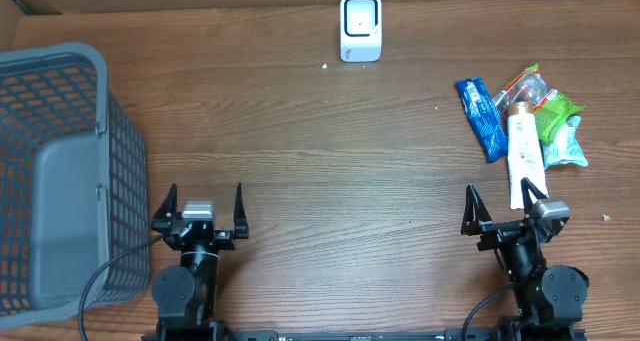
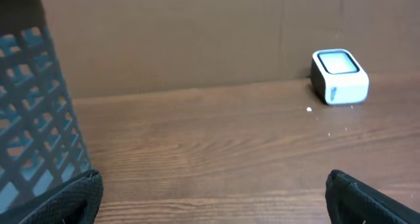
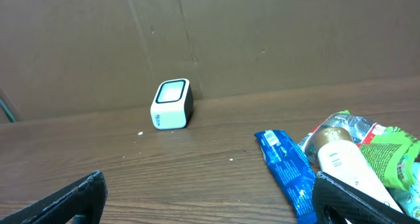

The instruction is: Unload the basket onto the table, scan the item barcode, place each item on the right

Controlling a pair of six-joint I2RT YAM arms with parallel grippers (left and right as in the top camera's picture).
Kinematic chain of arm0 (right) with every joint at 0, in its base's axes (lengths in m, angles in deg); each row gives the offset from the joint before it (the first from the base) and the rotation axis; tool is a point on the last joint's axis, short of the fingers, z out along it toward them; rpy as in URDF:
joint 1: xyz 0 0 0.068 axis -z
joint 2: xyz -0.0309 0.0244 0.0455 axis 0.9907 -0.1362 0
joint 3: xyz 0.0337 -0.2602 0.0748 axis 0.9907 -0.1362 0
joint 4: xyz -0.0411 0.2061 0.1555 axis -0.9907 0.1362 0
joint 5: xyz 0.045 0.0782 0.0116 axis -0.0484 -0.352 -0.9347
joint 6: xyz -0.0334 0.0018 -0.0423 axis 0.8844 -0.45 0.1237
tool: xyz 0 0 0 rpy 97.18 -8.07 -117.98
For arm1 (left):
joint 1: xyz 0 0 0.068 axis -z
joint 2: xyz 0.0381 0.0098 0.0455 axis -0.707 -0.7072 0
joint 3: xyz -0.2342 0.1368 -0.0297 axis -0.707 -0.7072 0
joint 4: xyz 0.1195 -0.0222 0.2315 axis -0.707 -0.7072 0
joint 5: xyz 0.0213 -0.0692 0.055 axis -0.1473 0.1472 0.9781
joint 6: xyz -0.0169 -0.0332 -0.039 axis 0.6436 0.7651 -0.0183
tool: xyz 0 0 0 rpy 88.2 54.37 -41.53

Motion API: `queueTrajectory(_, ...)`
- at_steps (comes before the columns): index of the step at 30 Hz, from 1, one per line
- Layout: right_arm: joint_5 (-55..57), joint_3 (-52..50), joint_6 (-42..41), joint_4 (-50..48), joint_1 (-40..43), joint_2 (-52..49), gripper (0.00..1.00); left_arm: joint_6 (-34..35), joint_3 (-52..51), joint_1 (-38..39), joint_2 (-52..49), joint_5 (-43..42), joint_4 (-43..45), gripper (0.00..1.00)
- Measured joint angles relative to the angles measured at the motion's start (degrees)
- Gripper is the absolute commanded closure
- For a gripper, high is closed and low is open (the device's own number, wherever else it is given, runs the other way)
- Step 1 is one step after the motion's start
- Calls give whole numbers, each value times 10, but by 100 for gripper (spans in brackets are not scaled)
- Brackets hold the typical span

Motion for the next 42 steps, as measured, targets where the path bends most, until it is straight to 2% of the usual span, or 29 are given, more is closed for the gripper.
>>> queueTrajectory(6,0,0,0,0,0,0,0,-10,-7,0,26,-7,-53,0)
queueTrajectory(11,0,0,0,0,0,0,0,-12,-7,0,50,-7,-52,0)
queueTrajectory(42,0,0,0,0,0,0,0,-12,-7,0,50,-7,-53,1)
